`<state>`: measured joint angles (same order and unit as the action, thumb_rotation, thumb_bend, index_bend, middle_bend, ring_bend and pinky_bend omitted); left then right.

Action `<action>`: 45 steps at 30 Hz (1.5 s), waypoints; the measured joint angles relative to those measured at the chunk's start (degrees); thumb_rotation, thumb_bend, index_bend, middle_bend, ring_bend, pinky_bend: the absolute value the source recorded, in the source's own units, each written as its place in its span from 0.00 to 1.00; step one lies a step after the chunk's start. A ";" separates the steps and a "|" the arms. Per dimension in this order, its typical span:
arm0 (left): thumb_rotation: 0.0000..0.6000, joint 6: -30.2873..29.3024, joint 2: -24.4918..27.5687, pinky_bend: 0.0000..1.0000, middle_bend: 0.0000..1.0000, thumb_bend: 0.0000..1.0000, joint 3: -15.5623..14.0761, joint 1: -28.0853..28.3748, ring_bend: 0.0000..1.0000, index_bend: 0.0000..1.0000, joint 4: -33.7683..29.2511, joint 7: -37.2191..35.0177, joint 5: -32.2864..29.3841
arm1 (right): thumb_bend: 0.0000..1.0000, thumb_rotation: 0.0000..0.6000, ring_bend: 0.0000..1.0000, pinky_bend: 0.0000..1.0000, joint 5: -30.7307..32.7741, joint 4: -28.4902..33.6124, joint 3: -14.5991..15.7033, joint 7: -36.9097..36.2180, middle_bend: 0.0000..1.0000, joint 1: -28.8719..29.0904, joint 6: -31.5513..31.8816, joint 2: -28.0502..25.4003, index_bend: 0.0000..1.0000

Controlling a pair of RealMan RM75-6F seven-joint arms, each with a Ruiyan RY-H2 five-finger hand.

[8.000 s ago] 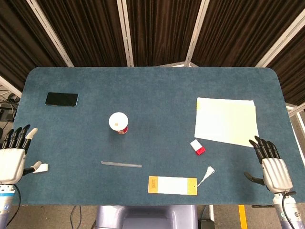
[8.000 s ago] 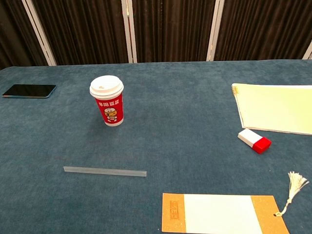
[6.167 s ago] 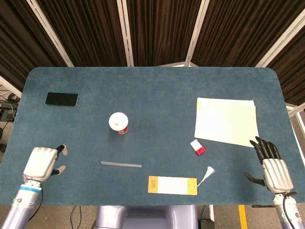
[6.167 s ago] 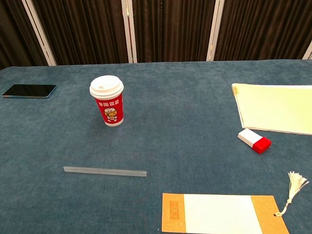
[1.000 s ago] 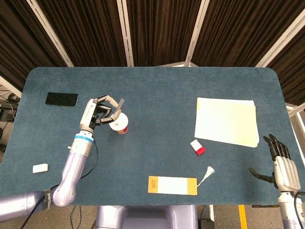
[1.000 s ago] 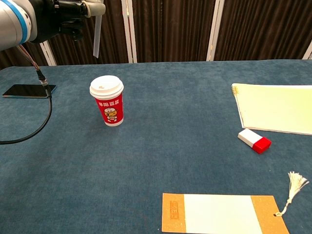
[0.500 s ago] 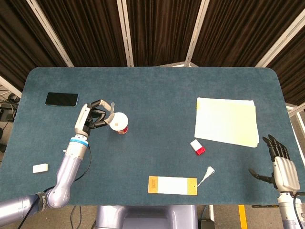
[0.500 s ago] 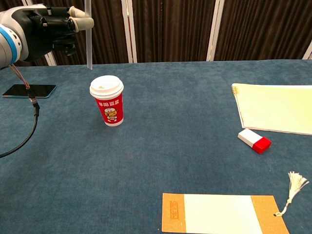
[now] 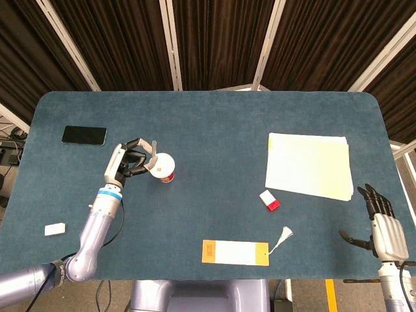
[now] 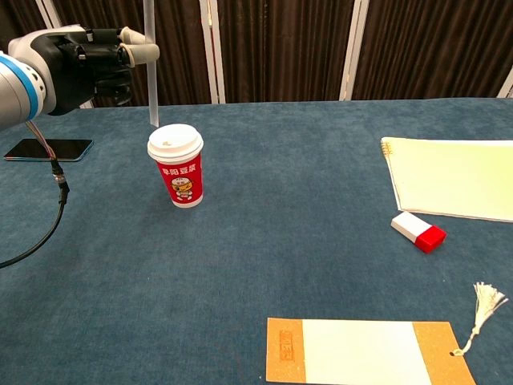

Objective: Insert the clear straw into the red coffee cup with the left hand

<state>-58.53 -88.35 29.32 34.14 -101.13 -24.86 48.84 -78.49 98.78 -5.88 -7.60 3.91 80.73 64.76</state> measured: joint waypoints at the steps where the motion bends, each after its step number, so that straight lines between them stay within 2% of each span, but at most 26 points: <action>1: 1.00 0.14 -0.12 0.78 1.00 0.37 -0.06 0.08 0.93 0.59 0.31 -0.06 0.01 | 0.15 1.00 0.00 0.00 0.01 0.01 0.01 -0.03 0.00 0.01 -0.07 -0.01 0.06; 29: 1.00 2.71 -2.44 0.78 1.00 0.37 -1.69 1.09 0.93 0.59 5.12 -1.34 0.96 | 0.15 1.00 0.00 0.00 -0.14 0.06 0.22 -0.34 0.00 0.15 -0.63 -0.28 0.06; 40: 1.00 4.72 -2.72 0.78 1.00 0.37 -2.32 1.25 0.93 0.58 7.25 -3.30 3.08 | 0.15 1.00 0.00 0.00 -0.14 0.08 0.37 -0.62 0.00 0.27 -1.13 -0.46 0.06; 45: 1.00 5.07 -2.79 0.78 1.00 0.33 -2.78 1.17 0.93 0.56 8.20 -3.47 3.63 | 0.15 1.00 0.00 0.00 -0.15 0.04 0.40 -0.65 0.00 0.29 -1.19 -0.45 0.06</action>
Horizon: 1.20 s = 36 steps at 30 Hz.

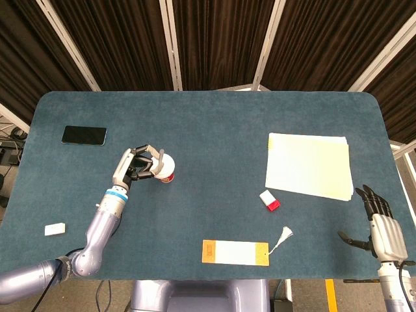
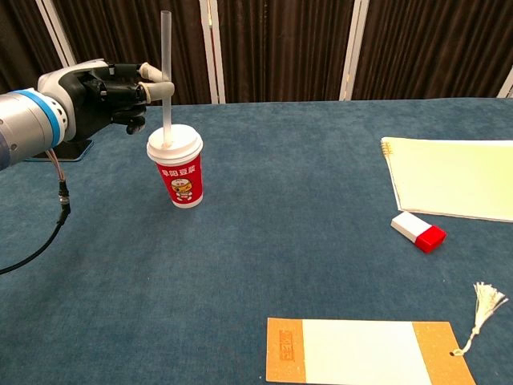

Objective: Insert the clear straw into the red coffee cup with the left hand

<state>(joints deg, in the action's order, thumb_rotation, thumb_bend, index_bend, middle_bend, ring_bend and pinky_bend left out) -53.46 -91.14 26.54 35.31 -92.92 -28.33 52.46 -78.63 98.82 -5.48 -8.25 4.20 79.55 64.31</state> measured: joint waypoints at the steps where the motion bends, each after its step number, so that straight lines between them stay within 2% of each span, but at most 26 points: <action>1: 1.00 0.06 -0.03 0.78 1.00 0.32 -0.15 -0.05 0.92 0.56 0.31 -0.05 0.05 | 0.15 1.00 0.00 0.00 -0.01 0.01 0.02 -0.03 0.00 0.01 -0.05 -0.03 0.06; 8: 1.00 0.29 -0.05 0.78 1.00 0.27 -0.79 -0.34 0.92 0.49 1.74 0.32 -0.27 | 0.15 1.00 0.00 0.00 -0.07 -0.04 0.06 0.01 0.00 0.04 -0.06 -0.01 0.06; 17: 1.00 -0.07 0.62 0.78 1.00 0.26 -0.83 -0.59 0.92 0.48 0.89 1.49 -1.02 | 0.15 1.00 0.00 0.00 -0.06 -0.02 0.12 -0.06 0.00 0.08 -0.21 -0.02 0.06; 20: 1.00 -0.76 1.35 0.74 0.95 0.26 -0.75 -0.99 0.87 0.46 -0.21 1.70 -0.38 | 0.15 1.00 0.00 0.00 0.02 -0.05 0.13 -0.07 0.00 0.10 -0.29 -0.05 0.06; 23: 1.00 -1.73 2.85 0.65 0.84 0.26 -1.07 -1.62 0.78 0.41 -1.70 2.61 1.44 | 0.15 1.00 0.00 0.00 0.07 -0.05 0.17 -0.08 0.00 0.12 -0.43 -0.11 0.06; 25: 1.00 -2.31 4.21 0.55 0.75 0.26 -1.73 -2.10 0.71 0.37 -2.59 3.70 3.39 | 0.15 1.00 0.00 0.00 0.08 -0.01 0.26 -0.18 0.00 0.19 -0.76 -0.16 0.06; 28: 1.00 -4.07 6.97 0.36 0.54 0.26 -3.59 -3.20 0.55 0.31 -3.97 6.72 7.98 | 0.15 1.00 0.00 0.00 0.12 0.07 0.42 -0.64 0.00 0.40 -1.50 -0.33 0.06; 30: 1.00 -5.93 9.06 0.20 0.29 0.25 -5.08 -4.22 0.32 0.25 -5.02 9.27 11.59 | 0.15 1.00 0.00 0.00 0.18 0.09 0.47 -0.46 0.00 0.48 -1.65 -0.36 0.06; 33: 1.00 -9.54 13.59 0.03 0.04 0.25 -8.00 -6.57 0.04 0.16 -7.67 14.60 17.09 | 0.15 1.00 0.00 0.00 0.18 0.09 0.53 -0.04 0.00 0.51 -1.62 -0.35 0.06; 36: 1.00 -11.95 18.20 0.00 0.00 0.25 -10.87 -8.95 0.00 0.11 -10.62 20.59 19.14 | 0.15 1.00 0.00 0.00 0.02 -0.07 0.63 0.53 0.00 0.52 -1.53 -0.30 0.06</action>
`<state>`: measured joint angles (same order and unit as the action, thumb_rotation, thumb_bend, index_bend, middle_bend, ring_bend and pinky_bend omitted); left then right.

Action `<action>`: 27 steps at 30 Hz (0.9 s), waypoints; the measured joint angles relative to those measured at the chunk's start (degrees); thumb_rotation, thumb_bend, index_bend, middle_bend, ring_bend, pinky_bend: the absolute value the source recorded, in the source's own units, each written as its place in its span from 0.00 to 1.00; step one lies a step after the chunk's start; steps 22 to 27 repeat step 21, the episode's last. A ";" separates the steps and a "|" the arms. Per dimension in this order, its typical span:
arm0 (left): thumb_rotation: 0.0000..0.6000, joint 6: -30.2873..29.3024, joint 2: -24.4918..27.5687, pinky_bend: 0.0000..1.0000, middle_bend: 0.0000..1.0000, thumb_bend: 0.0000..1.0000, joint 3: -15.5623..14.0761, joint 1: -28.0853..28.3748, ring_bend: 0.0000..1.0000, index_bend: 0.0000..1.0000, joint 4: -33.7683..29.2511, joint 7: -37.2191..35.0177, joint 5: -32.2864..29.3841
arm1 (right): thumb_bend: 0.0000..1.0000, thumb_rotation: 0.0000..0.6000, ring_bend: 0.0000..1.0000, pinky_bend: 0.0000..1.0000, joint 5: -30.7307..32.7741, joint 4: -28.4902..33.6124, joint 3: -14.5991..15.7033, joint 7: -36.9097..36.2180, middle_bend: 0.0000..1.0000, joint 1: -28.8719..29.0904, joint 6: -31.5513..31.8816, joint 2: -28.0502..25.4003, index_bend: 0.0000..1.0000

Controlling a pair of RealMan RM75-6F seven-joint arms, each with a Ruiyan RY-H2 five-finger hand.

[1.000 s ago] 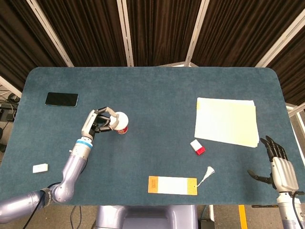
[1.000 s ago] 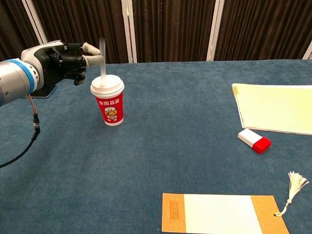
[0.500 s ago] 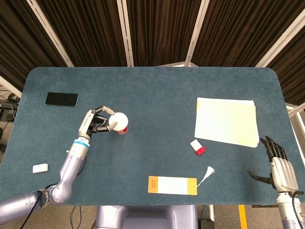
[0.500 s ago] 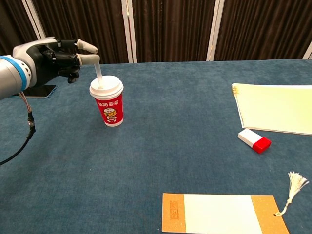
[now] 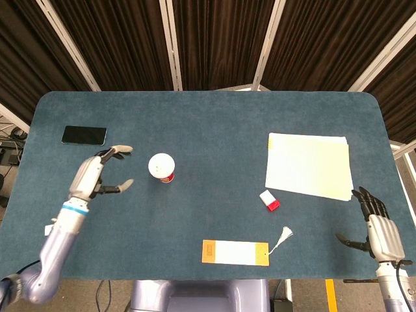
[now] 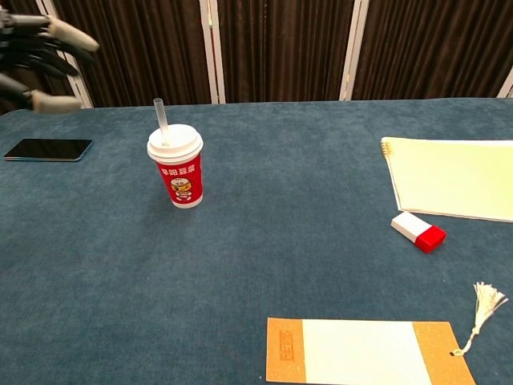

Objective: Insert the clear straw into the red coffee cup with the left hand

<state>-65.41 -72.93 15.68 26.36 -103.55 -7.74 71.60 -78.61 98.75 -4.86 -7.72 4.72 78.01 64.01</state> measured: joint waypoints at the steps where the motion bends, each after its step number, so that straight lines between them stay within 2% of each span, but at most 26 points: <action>1: 1.00 -0.87 1.64 0.00 0.00 0.25 -1.07 -0.92 0.00 0.10 -1.07 2.59 0.33 | 0.15 1.00 0.00 0.00 -0.11 -0.06 0.07 0.20 0.00 0.02 -0.01 0.03 0.06; 10: 1.00 -10.03 10.84 0.00 0.00 0.21 -9.89 -9.26 0.00 0.00 -4.90 22.18 2.49 | 0.14 1.00 0.00 0.00 -1.64 -1.17 0.59 2.41 0.00 0.16 0.55 0.22 0.06; 16: 1.00 -16.82 12.45 0.00 0.00 0.21 -14.67 -15.63 0.00 0.00 -2.26 25.92 4.76 | 0.14 1.00 0.00 0.00 -4.03 -3.13 0.94 5.83 0.00 0.40 1.86 0.74 0.06; 27: 1.00 -18.57 12.62 0.00 0.00 0.21 -15.29 -17.36 0.00 0.00 -0.32 25.37 5.56 | 0.14 1.00 0.00 0.00 -5.84 -4.84 1.31 7.96 0.00 0.64 2.97 1.97 0.06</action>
